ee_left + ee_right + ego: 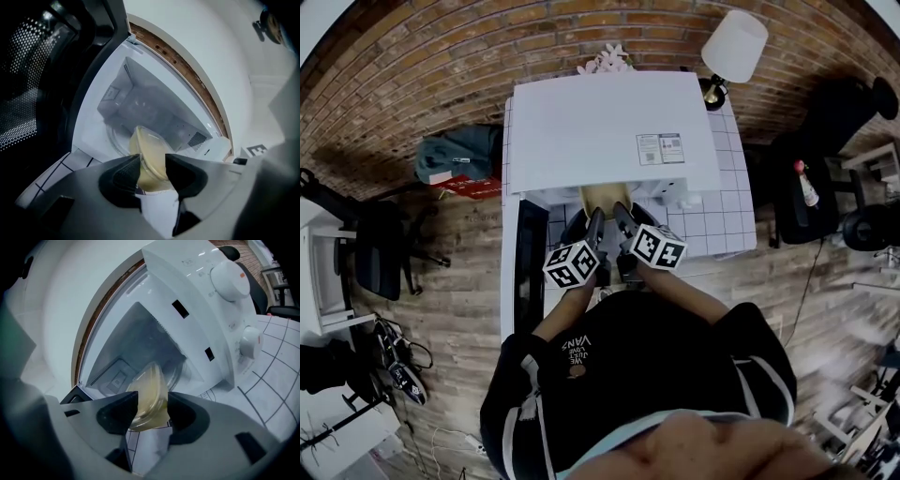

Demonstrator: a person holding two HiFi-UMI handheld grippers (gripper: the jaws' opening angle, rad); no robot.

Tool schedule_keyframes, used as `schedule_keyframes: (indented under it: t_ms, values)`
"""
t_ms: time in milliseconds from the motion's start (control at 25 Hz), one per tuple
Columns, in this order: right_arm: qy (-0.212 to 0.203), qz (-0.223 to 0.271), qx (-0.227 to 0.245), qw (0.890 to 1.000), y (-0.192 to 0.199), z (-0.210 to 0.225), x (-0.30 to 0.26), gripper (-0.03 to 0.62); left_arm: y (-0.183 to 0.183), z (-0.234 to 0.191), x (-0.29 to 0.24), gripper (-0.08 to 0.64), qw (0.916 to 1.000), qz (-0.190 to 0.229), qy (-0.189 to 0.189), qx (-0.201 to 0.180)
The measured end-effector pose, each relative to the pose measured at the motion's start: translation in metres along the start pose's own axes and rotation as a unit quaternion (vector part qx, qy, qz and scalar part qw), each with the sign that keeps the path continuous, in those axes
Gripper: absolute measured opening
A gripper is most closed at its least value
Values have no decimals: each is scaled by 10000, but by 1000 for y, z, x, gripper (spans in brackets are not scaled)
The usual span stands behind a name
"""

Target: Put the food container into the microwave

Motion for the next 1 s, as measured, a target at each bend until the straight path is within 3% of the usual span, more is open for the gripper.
schedule_keyframes:
  t_ms: [880, 1000]
  values:
    - [-69, 161, -289, 9994, -16, 10, -37, 189, -12, -15, -33, 172, 9996, 11, -10, 268]
    - [-122, 246, -313, 9991, -18, 8, -39, 192, -13, -15, -34, 200, 9996, 37, 13, 276]
Point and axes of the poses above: the fingertips, and each gripper's own axes: x backward along the fingers, z to its right, y out of its underside, the point moved 4 cm from there along x, backward along the fingers, and after that the axes turned 11 degrees about x, right-handed, at the moved point
